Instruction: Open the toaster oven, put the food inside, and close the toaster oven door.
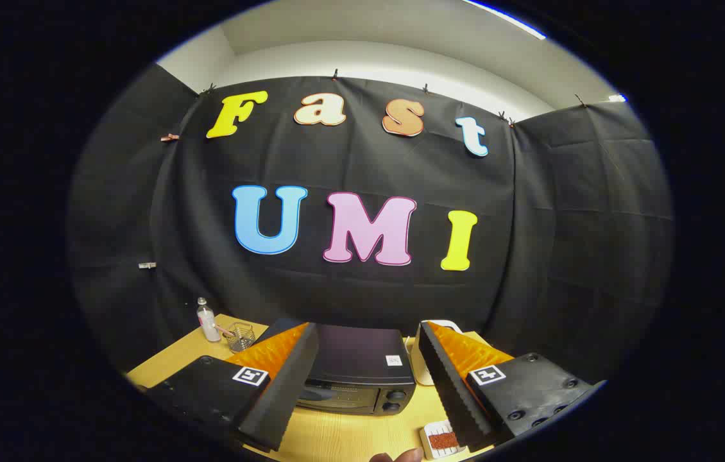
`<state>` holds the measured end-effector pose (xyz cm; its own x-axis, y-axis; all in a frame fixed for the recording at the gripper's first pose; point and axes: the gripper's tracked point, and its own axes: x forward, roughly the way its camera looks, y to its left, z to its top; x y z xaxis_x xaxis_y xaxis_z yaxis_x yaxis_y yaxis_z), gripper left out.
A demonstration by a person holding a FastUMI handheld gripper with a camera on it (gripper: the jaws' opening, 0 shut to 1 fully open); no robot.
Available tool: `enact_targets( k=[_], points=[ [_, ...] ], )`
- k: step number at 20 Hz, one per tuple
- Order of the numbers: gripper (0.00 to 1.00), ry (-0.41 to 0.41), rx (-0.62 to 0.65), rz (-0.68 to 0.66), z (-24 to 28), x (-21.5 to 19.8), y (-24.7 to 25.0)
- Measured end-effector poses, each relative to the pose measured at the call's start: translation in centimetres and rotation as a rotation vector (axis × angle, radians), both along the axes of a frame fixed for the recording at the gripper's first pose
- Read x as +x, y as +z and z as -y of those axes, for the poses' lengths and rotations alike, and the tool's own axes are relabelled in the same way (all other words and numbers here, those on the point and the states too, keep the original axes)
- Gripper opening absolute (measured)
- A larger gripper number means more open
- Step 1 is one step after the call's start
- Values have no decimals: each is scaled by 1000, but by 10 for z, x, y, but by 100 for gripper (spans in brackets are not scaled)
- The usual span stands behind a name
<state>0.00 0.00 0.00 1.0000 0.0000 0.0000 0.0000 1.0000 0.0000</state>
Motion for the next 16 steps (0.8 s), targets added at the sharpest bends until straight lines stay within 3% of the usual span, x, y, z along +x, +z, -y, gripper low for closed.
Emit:
enact_targets(
  k=[16],
  points=[
    [97,14,-2,3,-11,-11,0]
  ],
)
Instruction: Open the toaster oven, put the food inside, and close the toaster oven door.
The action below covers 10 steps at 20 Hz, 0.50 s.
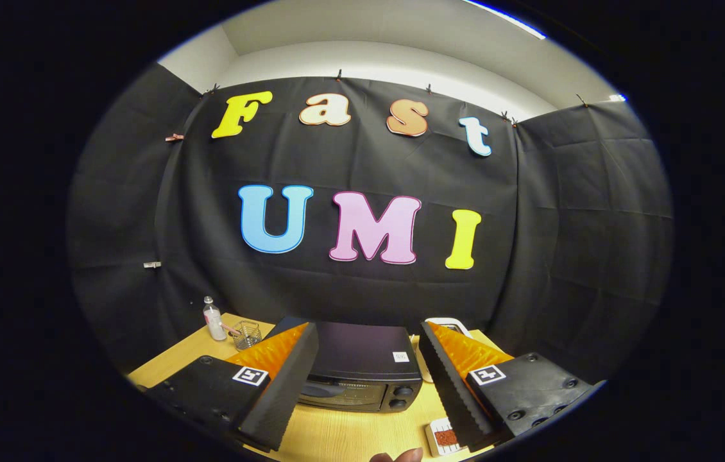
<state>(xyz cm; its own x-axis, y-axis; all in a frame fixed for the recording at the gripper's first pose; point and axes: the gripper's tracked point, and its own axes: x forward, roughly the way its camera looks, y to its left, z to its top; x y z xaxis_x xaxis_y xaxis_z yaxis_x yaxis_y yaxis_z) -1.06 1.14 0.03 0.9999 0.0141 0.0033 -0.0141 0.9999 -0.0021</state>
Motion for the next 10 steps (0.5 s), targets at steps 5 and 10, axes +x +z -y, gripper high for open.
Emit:
enact_targets(
  k=[5,10],
  points=[
    [97,12,7,-6,-5,0,-4],
    [97,45,32,-46,-33,20,-25]
  ],
)
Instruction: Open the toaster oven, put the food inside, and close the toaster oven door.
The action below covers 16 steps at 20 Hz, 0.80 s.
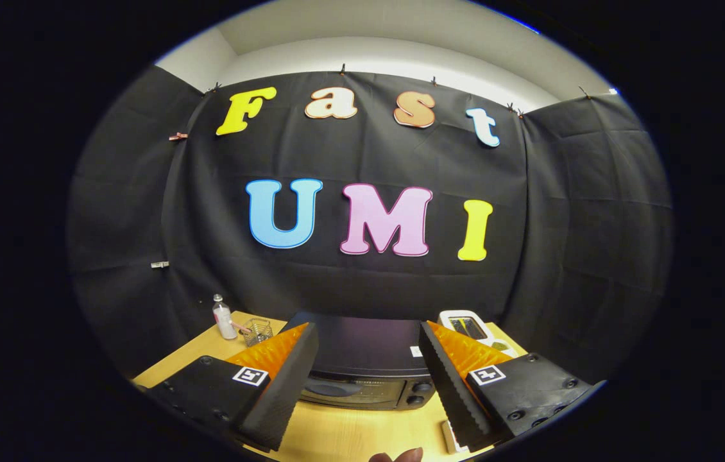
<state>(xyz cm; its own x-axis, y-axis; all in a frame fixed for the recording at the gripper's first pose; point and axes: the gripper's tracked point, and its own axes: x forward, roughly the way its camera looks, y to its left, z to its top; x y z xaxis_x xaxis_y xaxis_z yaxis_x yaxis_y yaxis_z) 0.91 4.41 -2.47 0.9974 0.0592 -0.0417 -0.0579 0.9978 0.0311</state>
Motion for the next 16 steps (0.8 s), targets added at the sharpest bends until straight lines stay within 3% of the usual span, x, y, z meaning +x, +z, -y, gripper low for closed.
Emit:
enact_targets(
  k=[4,16],
  points=[
    [97,21,34,-40,-30,23,-27],
    [98,51,-55,-159,-76,75,-118]
  ],
)
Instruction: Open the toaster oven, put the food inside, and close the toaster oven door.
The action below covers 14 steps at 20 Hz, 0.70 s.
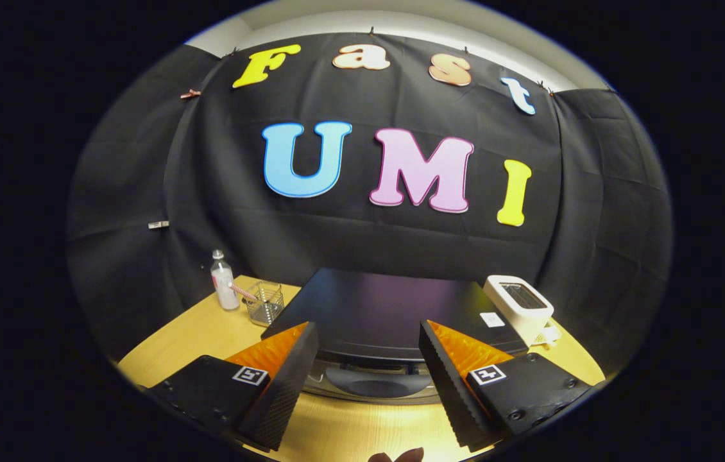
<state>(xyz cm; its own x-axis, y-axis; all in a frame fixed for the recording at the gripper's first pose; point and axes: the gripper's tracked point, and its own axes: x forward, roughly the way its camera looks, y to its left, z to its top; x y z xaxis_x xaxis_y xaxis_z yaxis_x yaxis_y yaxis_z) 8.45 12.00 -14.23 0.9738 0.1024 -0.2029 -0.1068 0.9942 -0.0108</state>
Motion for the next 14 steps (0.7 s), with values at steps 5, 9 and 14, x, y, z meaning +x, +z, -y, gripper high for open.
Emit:
enact_targets(
  k=[5,9,14],
  points=[
    [98,-28,21,-118,-3,13,-41],
    [99,-60,95,-160,0,13,-55],
    [98,-79,72,-168,12,12,-58]
  ],
)
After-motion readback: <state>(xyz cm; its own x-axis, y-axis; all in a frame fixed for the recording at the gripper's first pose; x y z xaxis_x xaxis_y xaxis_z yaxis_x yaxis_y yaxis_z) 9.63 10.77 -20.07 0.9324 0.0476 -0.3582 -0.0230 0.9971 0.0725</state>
